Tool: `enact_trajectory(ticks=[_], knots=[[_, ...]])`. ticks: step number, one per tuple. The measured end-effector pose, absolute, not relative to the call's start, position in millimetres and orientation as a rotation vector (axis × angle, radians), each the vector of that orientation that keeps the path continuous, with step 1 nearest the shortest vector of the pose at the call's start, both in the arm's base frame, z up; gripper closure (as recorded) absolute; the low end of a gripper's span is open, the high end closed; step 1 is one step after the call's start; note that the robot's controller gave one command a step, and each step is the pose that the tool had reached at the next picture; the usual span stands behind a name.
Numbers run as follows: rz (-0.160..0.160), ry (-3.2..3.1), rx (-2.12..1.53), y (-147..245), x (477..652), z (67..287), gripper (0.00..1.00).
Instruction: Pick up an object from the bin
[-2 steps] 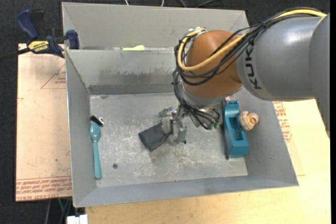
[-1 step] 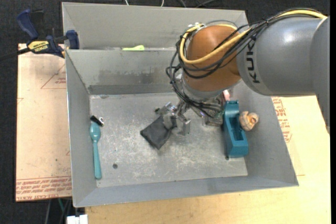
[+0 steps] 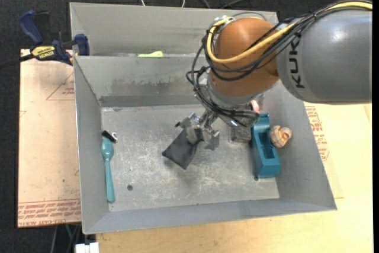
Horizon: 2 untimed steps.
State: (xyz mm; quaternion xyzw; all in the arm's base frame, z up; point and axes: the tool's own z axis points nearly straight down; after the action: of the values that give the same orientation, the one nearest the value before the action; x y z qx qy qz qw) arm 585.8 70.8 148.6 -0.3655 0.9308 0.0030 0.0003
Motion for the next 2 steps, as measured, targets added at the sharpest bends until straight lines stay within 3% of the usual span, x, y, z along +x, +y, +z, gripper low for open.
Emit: enact_trajectory(ticks=[1, 2], knots=[[0.005, 2.912, -1.156, 51, 605.2, 212, 1.0], [0.001, 2.795, -1.406, 53, 627.2, 151, 1.0]])
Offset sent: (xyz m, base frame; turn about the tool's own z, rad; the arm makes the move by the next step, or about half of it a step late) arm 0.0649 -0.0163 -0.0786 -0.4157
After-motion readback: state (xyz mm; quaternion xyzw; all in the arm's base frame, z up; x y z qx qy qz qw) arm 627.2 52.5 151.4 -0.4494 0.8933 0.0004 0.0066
